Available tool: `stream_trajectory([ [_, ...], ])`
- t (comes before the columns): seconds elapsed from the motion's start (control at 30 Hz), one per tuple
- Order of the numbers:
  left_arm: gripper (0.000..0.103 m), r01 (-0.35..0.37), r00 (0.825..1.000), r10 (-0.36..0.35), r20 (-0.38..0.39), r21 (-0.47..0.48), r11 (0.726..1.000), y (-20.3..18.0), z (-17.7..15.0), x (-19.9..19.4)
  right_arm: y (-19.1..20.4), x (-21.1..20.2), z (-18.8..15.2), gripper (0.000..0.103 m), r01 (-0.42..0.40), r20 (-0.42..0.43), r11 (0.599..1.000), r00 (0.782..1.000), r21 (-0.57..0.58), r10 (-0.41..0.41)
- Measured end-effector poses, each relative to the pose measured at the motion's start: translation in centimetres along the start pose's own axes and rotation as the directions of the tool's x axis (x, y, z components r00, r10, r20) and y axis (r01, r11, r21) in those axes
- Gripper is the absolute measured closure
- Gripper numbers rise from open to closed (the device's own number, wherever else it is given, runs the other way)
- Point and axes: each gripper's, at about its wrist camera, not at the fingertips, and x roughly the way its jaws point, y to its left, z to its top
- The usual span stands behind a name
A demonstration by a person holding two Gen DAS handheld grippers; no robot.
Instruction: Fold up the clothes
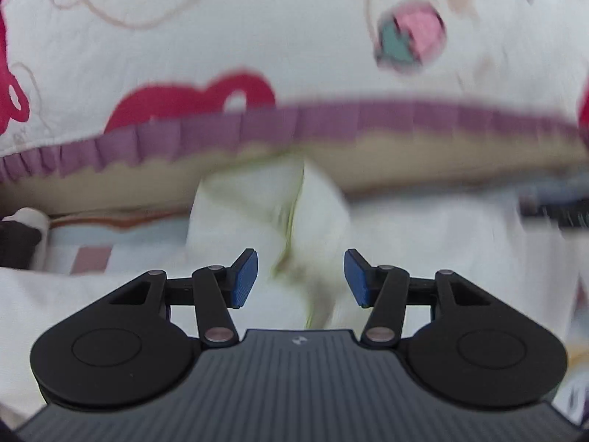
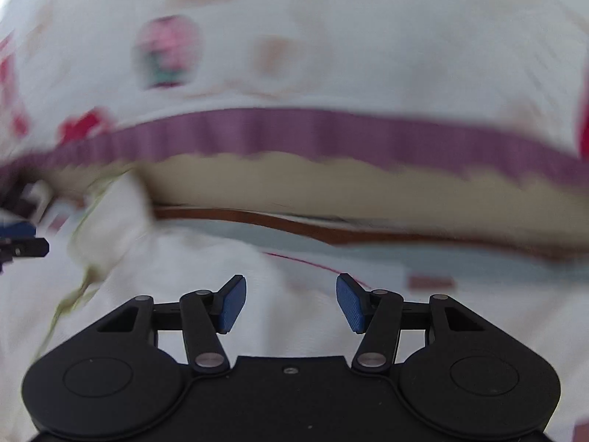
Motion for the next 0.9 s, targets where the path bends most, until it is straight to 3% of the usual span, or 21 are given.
stream_trajectory([
  [0.1,0.048,0.019,1.000,-0.018,0.009,-0.036,0.999,-0.3,0.6,2.6,-3.8,0.3,0.3,0.043,0.033,-0.053,0.978,0.998,0.206,-0.022],
  [0.23,0.044,0.044,0.999,-0.042,0.022,-0.083,0.996,-0.8,1.4,6.1,-4.4,0.2,0.3,0.043,0.102,-0.055,0.977,0.994,0.185,-0.093],
  [0.33,0.041,0.063,0.998,-0.060,0.032,-0.118,0.991,-1.1,2.0,8.7,-5.6,0.1,0.3,0.042,0.137,-0.046,0.963,0.990,0.233,-0.130],
  [0.37,0.060,0.069,0.997,-0.065,0.036,-0.129,0.989,-1.3,2.2,9.5,-6.2,0.1,0.2,0.042,0.142,-0.050,0.954,0.990,0.264,-0.133],
  [0.4,0.088,0.066,0.997,-0.061,0.037,-0.131,0.989,-1.4,2.4,10.2,-6.9,0.1,0.1,0.042,0.141,-0.055,0.944,0.990,0.297,-0.131],
  [0.43,0.097,0.037,0.998,-0.031,0.049,-0.113,0.993,-1.6,2.6,10.1,-7.5,0.0,0.0,0.042,0.138,-0.060,0.933,0.990,0.332,-0.125],
  [0.53,0.097,-0.064,0.980,0.079,0.180,-0.087,0.994,-1.6,3.7,8.6,-9.6,-0.3,-0.1,0.042,0.135,-0.062,0.893,0.991,0.429,-0.120],
  [0.63,0.097,-0.079,0.962,0.135,0.236,-0.231,0.970,0.4,4.7,7.8,-10.8,-1.1,0.0,0.042,0.161,-0.054,0.873,0.987,0.460,-0.154],
  [0.7,0.097,-0.087,0.966,0.151,0.212,-0.282,0.956,1.4,4.8,8.8,-11.8,-2.1,0.0,0.042,0.186,-0.046,0.859,0.981,0.478,-0.187],
  [0.77,0.097,-0.143,0.964,0.194,0.180,-0.263,0.954,1.2,4.3,10.1,-13.3,-3.9,0.0,0.042,0.221,-0.036,0.839,0.971,0.497,-0.235],
  [0.9,0.097,-0.227,0.942,0.282,0.183,-0.274,0.935,1.0,4.3,10.5,-16.3,-7.6,-0.1,0.039,0.287,-0.017,0.794,0.944,0.536,-0.330],
])
